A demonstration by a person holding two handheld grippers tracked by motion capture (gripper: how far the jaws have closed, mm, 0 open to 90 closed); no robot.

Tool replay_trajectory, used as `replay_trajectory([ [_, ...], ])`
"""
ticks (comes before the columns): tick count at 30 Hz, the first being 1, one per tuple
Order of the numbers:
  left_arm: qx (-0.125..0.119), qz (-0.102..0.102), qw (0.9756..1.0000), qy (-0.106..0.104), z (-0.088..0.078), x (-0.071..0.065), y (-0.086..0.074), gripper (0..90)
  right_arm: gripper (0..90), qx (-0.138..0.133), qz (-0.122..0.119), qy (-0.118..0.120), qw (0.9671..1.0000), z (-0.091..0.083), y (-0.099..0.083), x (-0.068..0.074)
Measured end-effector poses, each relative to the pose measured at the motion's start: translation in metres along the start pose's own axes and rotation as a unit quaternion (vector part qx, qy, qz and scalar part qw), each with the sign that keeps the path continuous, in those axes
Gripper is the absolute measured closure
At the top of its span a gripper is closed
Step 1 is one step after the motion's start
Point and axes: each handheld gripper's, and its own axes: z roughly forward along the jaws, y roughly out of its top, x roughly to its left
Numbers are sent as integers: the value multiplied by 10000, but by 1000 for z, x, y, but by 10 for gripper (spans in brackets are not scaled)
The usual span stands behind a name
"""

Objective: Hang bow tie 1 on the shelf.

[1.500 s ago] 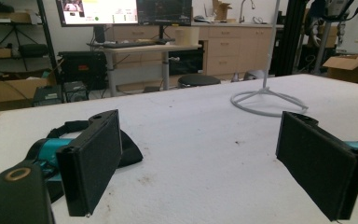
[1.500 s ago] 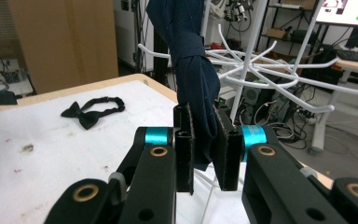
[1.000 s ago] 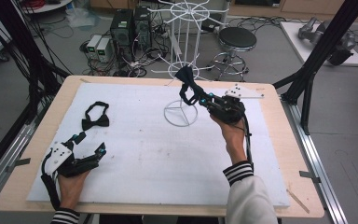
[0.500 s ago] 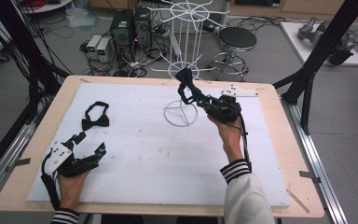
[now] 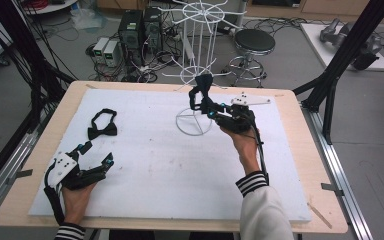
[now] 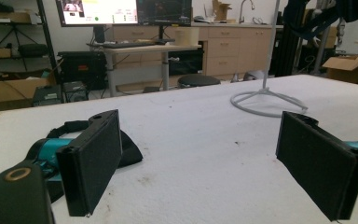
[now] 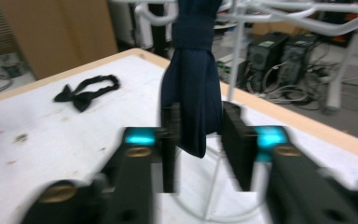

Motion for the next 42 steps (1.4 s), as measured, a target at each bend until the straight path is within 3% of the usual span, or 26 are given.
replay_trajectory([
  [4, 2, 2, 10000, 0, 0, 0, 0, 147, 110, 292, -137, -254, 9992, 5, -2, 4],
  [5, -1, 3, 10000, 0, 0, 0, 0, 147, 95, 376, -142, -324, 9987, 6, -3, 4],
  [12, 0, 5, 10000, 2, 0, 0, 0, 147, 94, 386, -285, -324, 9983, 2, -3, 7],
  [21, 2, -1, 10000, 0, 0, 0, 0, 147, 94, 281, -216, -428, 9985, -18, -14, 6],
  [28, -9, 3, 10000, 6, 1, -1, 0, 147, 95, -202, -191, -619, 9977, -53, -31, 10],
  [34, 16, 33, 10000, 18, 0, -1, 0, 147, 94, -413, -206, -730, 9963, -79, -47, 14],
  [42, 16, 48, 10000, 18, 0, -1, 0, 147, 95, -918, -114, -859, 9920, -116, -88, 27],
])
